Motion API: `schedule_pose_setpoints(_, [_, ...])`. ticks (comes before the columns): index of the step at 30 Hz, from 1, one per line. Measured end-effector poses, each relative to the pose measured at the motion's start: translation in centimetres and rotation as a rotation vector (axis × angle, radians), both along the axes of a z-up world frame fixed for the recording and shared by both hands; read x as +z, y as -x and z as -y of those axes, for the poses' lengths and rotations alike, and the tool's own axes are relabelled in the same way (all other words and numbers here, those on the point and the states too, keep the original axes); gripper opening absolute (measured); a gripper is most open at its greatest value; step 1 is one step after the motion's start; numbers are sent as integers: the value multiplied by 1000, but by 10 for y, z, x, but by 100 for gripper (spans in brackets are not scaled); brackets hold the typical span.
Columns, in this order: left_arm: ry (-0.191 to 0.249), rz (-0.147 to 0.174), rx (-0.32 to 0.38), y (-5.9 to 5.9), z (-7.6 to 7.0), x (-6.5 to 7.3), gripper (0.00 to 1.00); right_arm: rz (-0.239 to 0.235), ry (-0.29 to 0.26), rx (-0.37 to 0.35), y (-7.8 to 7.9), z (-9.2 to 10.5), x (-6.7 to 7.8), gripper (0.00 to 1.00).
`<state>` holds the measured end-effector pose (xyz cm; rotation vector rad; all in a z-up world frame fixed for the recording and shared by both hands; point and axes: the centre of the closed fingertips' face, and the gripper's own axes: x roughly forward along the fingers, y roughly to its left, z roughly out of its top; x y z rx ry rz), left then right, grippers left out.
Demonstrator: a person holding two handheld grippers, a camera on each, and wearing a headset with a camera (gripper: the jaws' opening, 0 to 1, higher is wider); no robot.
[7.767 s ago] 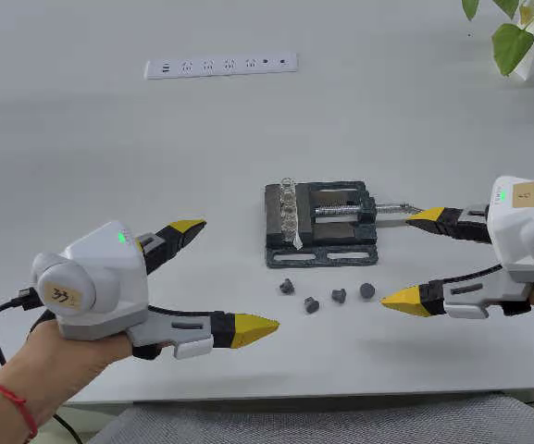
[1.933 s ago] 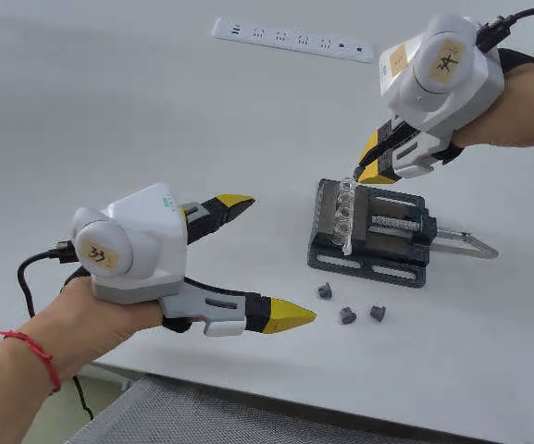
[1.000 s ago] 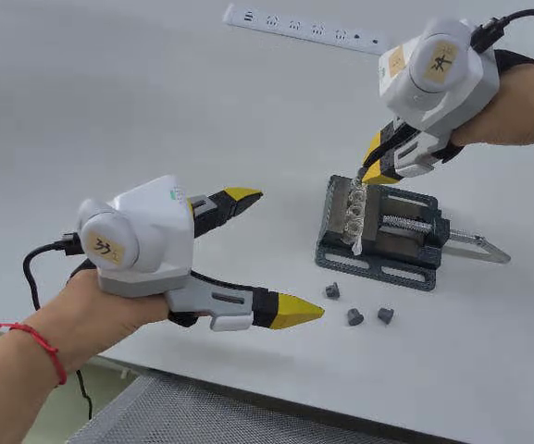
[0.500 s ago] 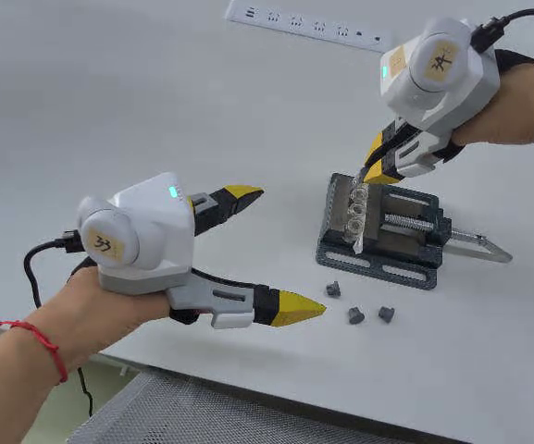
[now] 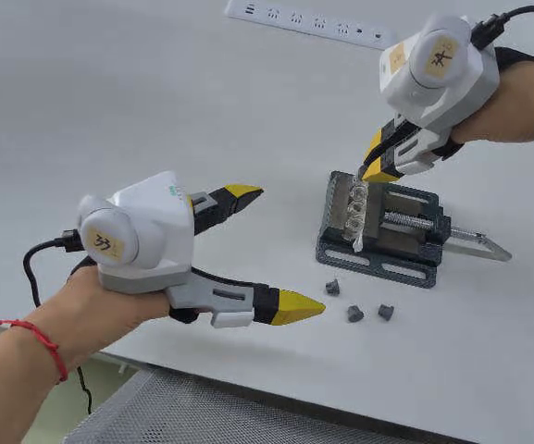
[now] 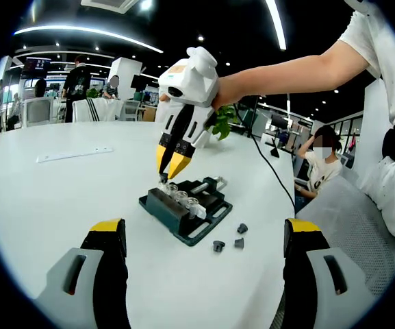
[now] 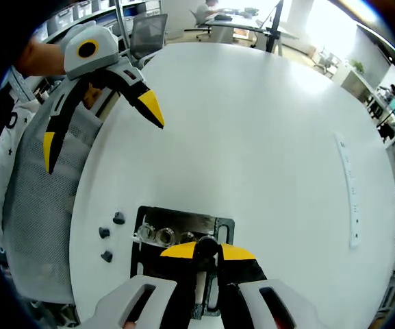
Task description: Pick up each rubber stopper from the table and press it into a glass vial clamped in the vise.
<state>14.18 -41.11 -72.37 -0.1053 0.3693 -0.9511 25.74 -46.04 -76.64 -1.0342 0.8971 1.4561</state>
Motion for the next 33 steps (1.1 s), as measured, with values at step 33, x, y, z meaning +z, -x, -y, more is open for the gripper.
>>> schedule_pose_setpoints(33, [14,-1,16,-4,-4,0,95,35,68,27,-2,0,-3,7])
